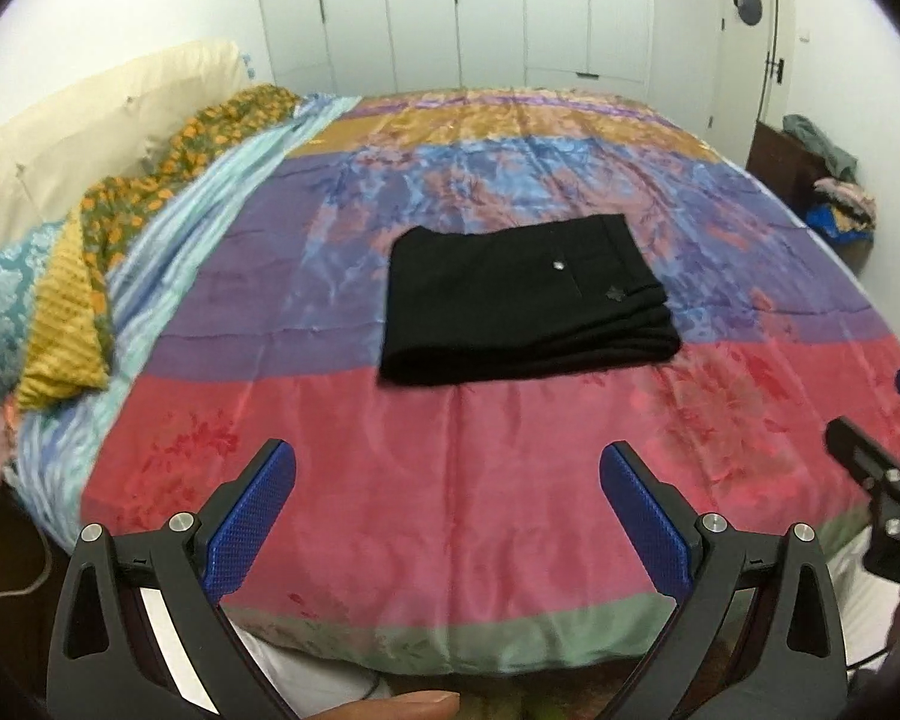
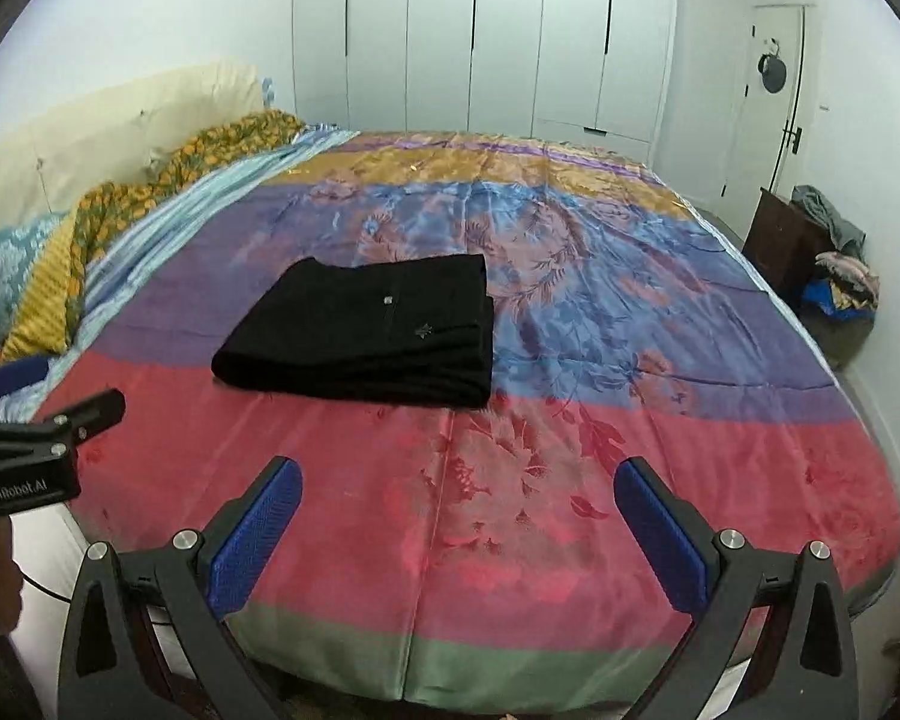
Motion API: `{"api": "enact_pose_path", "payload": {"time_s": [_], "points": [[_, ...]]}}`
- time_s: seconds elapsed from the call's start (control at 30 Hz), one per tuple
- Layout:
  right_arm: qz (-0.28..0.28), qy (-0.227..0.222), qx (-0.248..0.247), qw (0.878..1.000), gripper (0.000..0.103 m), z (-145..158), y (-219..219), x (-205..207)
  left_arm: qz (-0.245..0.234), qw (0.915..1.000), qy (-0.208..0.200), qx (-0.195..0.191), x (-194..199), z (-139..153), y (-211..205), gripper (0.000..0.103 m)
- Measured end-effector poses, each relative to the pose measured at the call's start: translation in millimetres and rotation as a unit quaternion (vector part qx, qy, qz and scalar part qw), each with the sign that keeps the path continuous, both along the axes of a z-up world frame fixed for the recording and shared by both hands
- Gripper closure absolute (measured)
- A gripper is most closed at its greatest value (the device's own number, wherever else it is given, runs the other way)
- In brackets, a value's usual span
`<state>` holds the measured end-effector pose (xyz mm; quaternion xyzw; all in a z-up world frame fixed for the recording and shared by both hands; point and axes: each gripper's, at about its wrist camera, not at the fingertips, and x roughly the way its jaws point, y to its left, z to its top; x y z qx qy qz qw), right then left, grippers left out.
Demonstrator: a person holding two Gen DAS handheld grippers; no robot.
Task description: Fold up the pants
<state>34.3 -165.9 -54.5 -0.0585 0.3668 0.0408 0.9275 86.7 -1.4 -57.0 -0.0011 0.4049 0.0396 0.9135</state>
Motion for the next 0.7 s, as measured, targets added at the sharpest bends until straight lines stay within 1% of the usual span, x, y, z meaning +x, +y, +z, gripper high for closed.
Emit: {"api": "enact_pose_path", "payload": {"time_s": [0.07,0.13,0.27,0.47,0.63,0.7], "points": [[-0.001,0.001,-0.005,1.000,0.000,0.3,1.9,-1.4,0.001,1.0000,0.005,-0.008,-0.5,0.4,1.8,0.001],[-0.001,0.000,-0.007,1.000,0.000,3.0,3.2,-2.3,0.002,0.9999,0.008,-0.007,-1.3,0.6,1.4,0.001],[0.004,-0.001,-0.011,1.000,0.000,4.7,5.7,-4.6,0.000,0.9999,0.002,-0.014,-2.8,3.1,2.0,0.001],[0.008,0.010,-0.013,1.000,0.000,-1.4,9.4,-4.9,-0.001,0.9999,0.001,-0.015,-3.9,3.2,2.6,0.001],[0.009,0.008,-0.016,1.000,0.000,-1.4,11.1,-6.4,-0.004,0.9993,-0.004,-0.037,-8.9,4.7,5.7,0.001],[0.008,0.008,-0.016,1.000,0.000,-1.6,11.2,-6.7,-0.002,0.9996,-0.008,-0.026,-11.0,5.9,3.1,0.001]]}}
